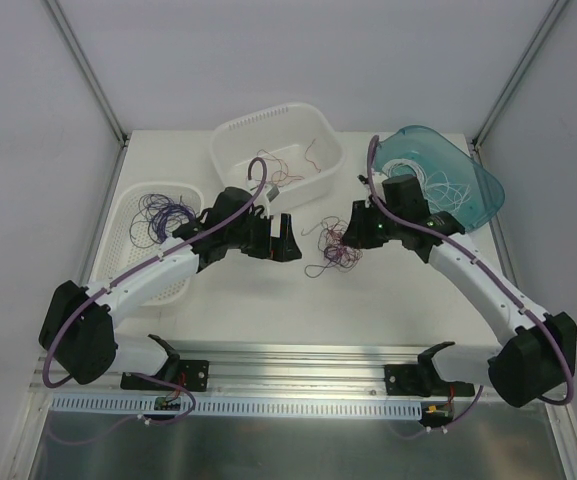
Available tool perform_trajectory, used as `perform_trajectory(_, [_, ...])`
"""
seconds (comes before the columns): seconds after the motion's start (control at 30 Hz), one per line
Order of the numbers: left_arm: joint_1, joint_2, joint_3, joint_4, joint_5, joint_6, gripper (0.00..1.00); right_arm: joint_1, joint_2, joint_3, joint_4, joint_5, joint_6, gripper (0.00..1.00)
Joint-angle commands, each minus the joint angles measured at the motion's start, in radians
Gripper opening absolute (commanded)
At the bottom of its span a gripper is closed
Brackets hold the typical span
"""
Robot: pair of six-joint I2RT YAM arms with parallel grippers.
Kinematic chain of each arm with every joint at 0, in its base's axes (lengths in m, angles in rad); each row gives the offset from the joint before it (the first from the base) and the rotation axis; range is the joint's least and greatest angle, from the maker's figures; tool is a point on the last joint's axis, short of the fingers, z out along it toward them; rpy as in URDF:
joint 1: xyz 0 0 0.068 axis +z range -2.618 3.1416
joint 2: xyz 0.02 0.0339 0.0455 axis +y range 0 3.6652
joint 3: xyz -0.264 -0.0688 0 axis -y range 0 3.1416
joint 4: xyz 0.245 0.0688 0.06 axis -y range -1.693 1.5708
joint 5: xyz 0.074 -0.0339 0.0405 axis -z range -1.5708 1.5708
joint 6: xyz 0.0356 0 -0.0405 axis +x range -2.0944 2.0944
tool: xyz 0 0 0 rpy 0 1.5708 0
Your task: Untangle the cables
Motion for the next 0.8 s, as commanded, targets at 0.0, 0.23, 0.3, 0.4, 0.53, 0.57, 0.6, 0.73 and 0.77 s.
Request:
perform_trajectory(0.0, [-0.004, -0.008, 0.027, 0.026, 0.035, 0.012, 0.96, 0.029, 0.075, -0.044, -0.085, -0.047, -0.087, 0.27])
perform_trajectory(0.23, [-0.008, 0.037, 0.035, 0.026, 0.033, -0.014, 0.93, 0.041, 0.020, -0.125, -0.106, 0.052, -0.071, 0.39])
perform_trajectory(0.3, [-0.010, 0.073, 0.061, 0.026, 0.029, 0.005, 0.93, 0.037, 0.001, -0.131, -0.100, 0.119, -0.060, 0.44])
perform_trajectory(0.4, [-0.010, 0.155, 0.127, 0.021, 0.041, 0.048, 0.91, 0.020, -0.005, -0.145, -0.084, 0.212, -0.008, 0.48])
perform_trajectory(0.53, [-0.014, 0.247, 0.221, 0.013, 0.075, 0.057, 0.85, 0.012, -0.015, -0.170, -0.054, 0.275, 0.070, 0.54])
perform_trajectory(0.57, [-0.022, 0.280, 0.237, 0.007, 0.076, 0.060, 0.84, 0.012, -0.025, -0.182, -0.042, 0.288, 0.101, 0.55])
perform_trajectory(0.6, [-0.023, 0.296, 0.276, -0.020, 0.070, 0.052, 0.81, 0.009, -0.031, -0.188, -0.037, 0.318, 0.116, 0.55])
perform_trajectory(0.73, [-0.028, 0.350, 0.333, -0.083, 0.010, -0.072, 0.77, 0.011, -0.065, -0.222, -0.008, 0.378, 0.178, 0.57])
perform_trajectory(0.77, [-0.034, 0.360, 0.333, -0.083, 0.003, -0.143, 0.75, 0.009, -0.066, -0.228, 0.000, 0.386, 0.184, 0.59])
